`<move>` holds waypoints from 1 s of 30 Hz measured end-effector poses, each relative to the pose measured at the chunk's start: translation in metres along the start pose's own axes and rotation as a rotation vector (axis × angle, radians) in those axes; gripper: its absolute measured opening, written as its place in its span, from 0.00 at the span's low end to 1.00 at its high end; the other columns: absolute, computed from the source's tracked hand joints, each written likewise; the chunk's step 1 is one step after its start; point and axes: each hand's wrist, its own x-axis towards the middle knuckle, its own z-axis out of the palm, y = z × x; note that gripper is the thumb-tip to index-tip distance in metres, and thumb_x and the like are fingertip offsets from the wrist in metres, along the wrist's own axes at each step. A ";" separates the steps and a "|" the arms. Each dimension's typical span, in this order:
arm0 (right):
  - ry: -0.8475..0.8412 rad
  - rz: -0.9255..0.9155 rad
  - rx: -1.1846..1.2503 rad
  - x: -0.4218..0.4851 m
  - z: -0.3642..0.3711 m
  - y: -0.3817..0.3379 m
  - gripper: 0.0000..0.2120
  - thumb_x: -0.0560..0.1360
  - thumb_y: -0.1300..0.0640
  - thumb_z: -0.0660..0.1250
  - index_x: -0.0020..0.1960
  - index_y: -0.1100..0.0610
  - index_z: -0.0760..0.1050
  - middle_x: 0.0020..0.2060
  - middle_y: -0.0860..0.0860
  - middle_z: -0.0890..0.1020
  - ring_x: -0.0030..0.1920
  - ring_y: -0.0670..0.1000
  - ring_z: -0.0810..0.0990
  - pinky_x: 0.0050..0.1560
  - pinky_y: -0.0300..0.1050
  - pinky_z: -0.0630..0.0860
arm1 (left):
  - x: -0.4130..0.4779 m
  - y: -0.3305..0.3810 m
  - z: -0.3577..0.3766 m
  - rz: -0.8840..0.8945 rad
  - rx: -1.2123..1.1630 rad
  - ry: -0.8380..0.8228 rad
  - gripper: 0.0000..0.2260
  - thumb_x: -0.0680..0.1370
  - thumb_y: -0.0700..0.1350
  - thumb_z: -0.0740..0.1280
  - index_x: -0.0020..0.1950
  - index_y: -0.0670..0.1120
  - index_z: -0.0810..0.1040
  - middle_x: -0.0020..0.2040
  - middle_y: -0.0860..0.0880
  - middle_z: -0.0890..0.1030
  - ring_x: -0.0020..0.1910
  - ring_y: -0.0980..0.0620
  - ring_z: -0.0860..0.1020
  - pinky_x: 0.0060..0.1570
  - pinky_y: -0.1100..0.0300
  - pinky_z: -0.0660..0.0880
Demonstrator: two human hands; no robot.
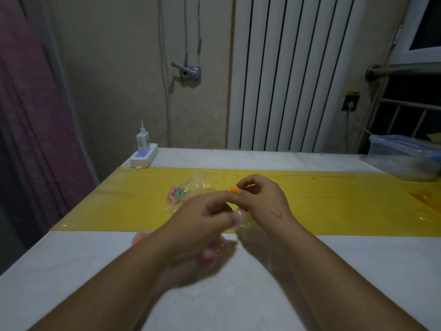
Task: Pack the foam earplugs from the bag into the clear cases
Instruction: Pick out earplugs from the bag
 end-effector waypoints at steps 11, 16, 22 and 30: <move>-0.120 0.025 0.199 -0.016 0.007 -0.015 0.11 0.74 0.70 0.63 0.41 0.60 0.82 0.32 0.54 0.81 0.32 0.50 0.79 0.36 0.44 0.79 | 0.009 -0.015 -0.035 -0.247 -0.633 0.238 0.13 0.81 0.38 0.58 0.60 0.42 0.81 0.40 0.39 0.79 0.35 0.48 0.79 0.48 0.52 0.78; -0.176 -0.027 0.211 -0.021 0.010 -0.017 0.09 0.76 0.65 0.67 0.39 0.59 0.83 0.31 0.54 0.82 0.34 0.53 0.78 0.39 0.51 0.79 | 0.012 -0.017 -0.035 -0.209 -0.609 0.261 0.13 0.83 0.38 0.56 0.58 0.41 0.80 0.40 0.36 0.78 0.30 0.50 0.77 0.35 0.58 0.80; -0.250 -0.038 0.203 -0.026 0.012 -0.019 0.09 0.76 0.67 0.65 0.43 0.60 0.83 0.33 0.57 0.81 0.35 0.53 0.78 0.36 0.44 0.77 | 0.013 -0.020 -0.034 -0.183 -0.578 0.259 0.10 0.82 0.38 0.58 0.54 0.40 0.79 0.38 0.38 0.77 0.29 0.50 0.75 0.30 0.60 0.78; -0.180 -0.110 0.029 -0.025 0.014 -0.014 0.05 0.67 0.55 0.78 0.40 0.53 0.83 0.33 0.52 0.83 0.33 0.52 0.79 0.41 0.52 0.80 | 0.014 -0.023 -0.034 -0.121 -0.574 0.223 0.10 0.82 0.35 0.57 0.56 0.40 0.76 0.48 0.36 0.77 0.35 0.45 0.79 0.38 0.56 0.80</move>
